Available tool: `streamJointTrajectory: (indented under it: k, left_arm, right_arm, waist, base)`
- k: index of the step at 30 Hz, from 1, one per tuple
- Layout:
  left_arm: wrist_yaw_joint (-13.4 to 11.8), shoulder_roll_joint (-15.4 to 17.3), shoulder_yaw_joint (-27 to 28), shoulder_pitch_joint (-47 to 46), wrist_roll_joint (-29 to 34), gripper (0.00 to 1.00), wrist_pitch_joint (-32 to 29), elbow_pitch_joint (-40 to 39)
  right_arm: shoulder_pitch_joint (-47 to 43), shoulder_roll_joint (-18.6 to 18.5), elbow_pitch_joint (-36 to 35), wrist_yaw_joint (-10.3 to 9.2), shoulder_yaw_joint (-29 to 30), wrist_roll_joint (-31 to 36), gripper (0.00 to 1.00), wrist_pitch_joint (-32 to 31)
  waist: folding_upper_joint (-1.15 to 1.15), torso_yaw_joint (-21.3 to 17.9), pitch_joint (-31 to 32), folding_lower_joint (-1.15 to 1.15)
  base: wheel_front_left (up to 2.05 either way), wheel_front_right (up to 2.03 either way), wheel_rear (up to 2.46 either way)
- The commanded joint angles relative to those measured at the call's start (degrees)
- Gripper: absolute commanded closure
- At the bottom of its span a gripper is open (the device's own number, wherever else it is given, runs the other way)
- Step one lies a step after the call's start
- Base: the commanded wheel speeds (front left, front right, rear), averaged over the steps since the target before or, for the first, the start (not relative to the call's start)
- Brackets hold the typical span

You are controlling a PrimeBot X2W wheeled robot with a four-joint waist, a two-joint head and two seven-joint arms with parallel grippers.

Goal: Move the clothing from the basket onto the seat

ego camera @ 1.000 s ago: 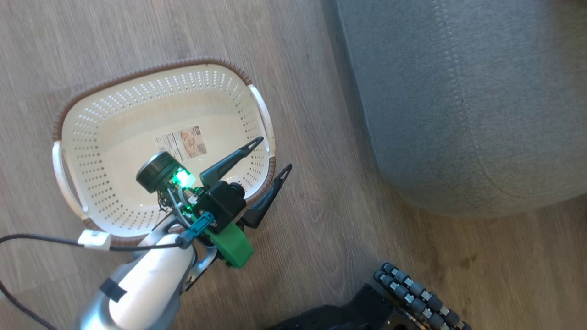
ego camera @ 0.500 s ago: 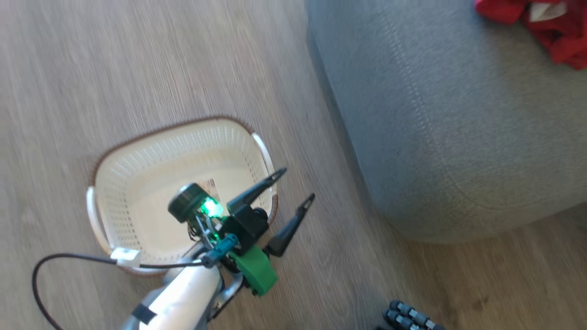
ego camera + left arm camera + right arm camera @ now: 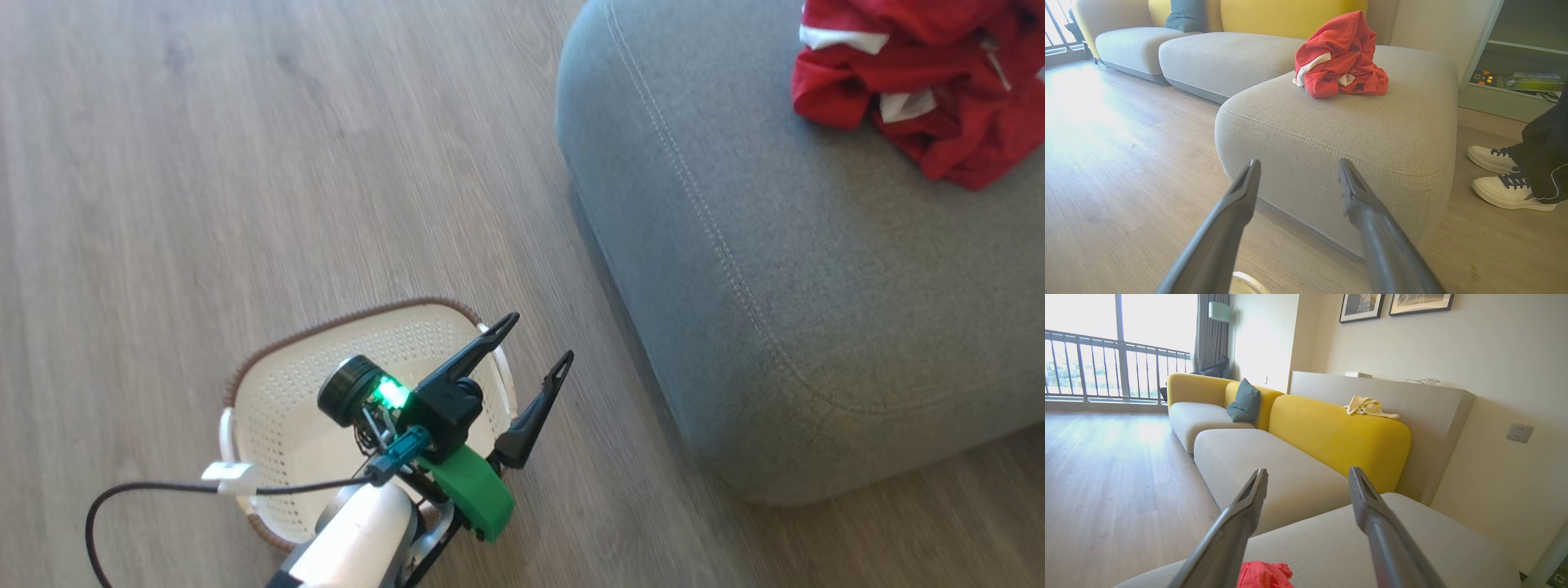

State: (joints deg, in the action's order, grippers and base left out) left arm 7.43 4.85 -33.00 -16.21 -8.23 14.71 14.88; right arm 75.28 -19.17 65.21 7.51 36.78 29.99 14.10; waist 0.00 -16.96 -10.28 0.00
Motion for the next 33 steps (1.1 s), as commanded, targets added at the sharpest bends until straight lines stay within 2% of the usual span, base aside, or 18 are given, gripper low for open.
streamJointTrajectory:
  k: [1,6,9,13,16,18,24,28,33]
  left_arm:
    - [0.06,-0.55,2.43,-0.25,-0.23,0.0,0.29,-1.97]
    - [0.06,-1.13,3.97,0.85,0.04,0.0,0.29,-2.01]
    - [0.06,-1.38,5.3,1.77,0.35,0.0,0.29,-2.13]
    - [0.06,-1.66,5.91,2.75,0.37,0.0,0.29,-2.17]
    - [0.06,-1.82,6.88,3.52,0.04,0.0,0.29,-2.3]
    - [-0.07,-1.89,8.14,3.98,-0.11,0.0,0.29,-2.01]
    - [-1.25,-1.95,11.33,4.33,-2.03,0.0,0.29,-1.89]
    - [-2.9,-1.96,14.27,4.71,-3.76,0.0,0.29,-1.91]
    - [-4.65,-1.96,17.82,5.35,-5.03,0.0,0.29,-2.36]
  right_arm:
    - [2.69,0.42,-1.02,-0.02,-2.33,-1.6,0.0,0.72]
    - [0.49,2.71,-7.54,-0.02,-12.94,-9.55,0.0,0.87]
    - [-3.18,3.96,-12.0,-0.02,-20.64,-17.52,0.0,0.88]
    - [-9.05,3.17,-19.63,-0.02,-29.78,-27.55,0.0,0.89]
    - [-13.64,2.0,-25.6,-0.02,-34.16,-33.68,0.0,0.89]
    - [-16.61,1.26,-28.99,-0.02,-35.25,-35.94,0.0,0.89]
    - [-26.04,2.57,-38.96,-0.02,-37.95,-40.48,0.0,0.89]
    - [-32.77,5.68,-43.76,-0.02,-38.4,-43.79,0.0,0.89]
    - [-38.94,8.58,-47.19,-0.02,-40.47,-44.32,0.0,0.89]
  waist:
    - [0.0,0.98,1.99,0.0]
    - [0.0,1.76,4.29,0.0]
    - [0.0,2.18,5.54,0.0]
    - [0.0,2.96,6.72,0.0]
    - [0.0,3.95,7.65,0.0]
    - [0.0,4.71,8.0,0.0]
    - [0.0,8.05,9.12,0.0]
    - [0.0,10.54,9.88,0.0]
    - [0.0,12.81,10.49,0.0]
  base:
    - [0.0,0.0,0.0]
    - [0.0,0.0,0.0]
    - [0.0,0.0,0.0]
    - [0.0,0.0,0.0]
    - [0.0,0.0,0.0]
    - [0.0,0.0,0.0]
    - [0.0,0.0,0.0]
    - [0.0,0.0,0.0]
    - [0.0,0.0,0.0]
